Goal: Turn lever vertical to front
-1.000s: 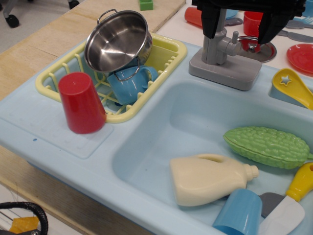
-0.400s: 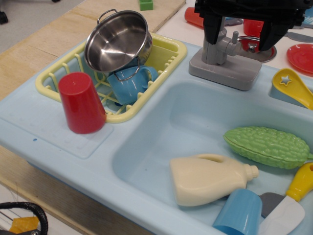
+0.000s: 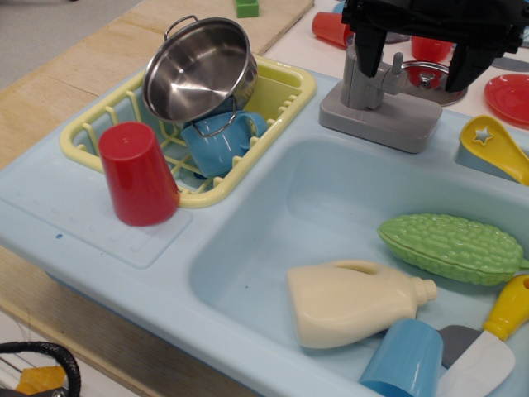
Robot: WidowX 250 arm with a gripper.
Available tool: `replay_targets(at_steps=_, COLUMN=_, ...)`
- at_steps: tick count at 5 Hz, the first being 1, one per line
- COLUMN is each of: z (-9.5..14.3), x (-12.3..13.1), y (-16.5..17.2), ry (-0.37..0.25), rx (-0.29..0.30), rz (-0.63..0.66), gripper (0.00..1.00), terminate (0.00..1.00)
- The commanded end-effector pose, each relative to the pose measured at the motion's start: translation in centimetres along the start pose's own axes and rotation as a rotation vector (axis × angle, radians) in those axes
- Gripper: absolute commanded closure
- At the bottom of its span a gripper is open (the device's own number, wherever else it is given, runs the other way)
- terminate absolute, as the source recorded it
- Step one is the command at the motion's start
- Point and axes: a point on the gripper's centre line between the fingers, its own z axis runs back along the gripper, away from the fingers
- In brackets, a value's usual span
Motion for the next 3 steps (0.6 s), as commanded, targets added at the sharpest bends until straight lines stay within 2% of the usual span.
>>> replay_targets(at_steps=1, z=0.66, x=1.82, y=-0.19, ry=-0.038, rx=-0.028, rz=-0.011, gripper=0.00, terminate=0.00)
replay_targets(at_steps=2, z=-0.17, x=2.48, y=0.02, ry=-0.040, rx=-0.044, rz=-0.009, gripper=0.00, terminate=0.00)
replay_targets(at_steps=3, z=-0.34, x=2.55, y=-0.01, ry=-0.050, rx=-0.051, rz=-0.010, gripper=1.00, terminate=0.00)
